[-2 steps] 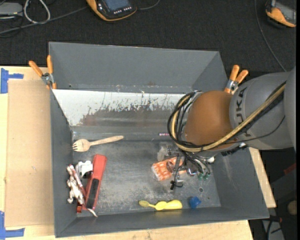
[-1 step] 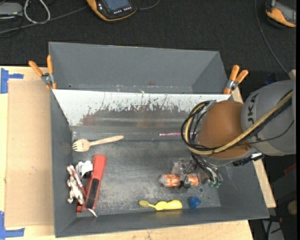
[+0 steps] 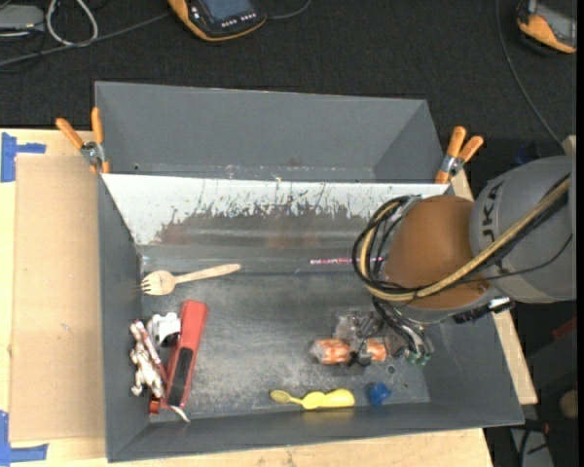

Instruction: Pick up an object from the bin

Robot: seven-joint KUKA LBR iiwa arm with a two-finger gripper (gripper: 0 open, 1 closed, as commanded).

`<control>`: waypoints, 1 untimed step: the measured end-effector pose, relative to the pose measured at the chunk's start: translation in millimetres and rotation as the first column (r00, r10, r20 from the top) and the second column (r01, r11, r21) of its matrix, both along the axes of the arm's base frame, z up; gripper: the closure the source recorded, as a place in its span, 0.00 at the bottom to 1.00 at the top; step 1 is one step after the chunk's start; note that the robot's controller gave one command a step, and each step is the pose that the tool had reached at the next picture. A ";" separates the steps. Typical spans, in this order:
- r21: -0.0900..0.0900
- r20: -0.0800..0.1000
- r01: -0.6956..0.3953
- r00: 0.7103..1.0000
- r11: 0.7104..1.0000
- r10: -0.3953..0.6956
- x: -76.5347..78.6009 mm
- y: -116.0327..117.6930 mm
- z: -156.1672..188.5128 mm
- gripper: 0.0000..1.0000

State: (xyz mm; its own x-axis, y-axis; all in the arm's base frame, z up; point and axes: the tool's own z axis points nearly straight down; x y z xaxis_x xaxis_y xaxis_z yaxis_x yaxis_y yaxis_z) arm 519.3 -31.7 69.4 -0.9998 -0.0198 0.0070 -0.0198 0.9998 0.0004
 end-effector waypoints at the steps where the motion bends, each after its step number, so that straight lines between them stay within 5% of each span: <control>1: 0.001 -0.002 -0.014 1.000 1.000 0.014 -12.7 7.3 45.2 1.00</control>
Offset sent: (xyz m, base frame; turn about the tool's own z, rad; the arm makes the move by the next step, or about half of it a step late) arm -0.0056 0.0048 0.0168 -0.0267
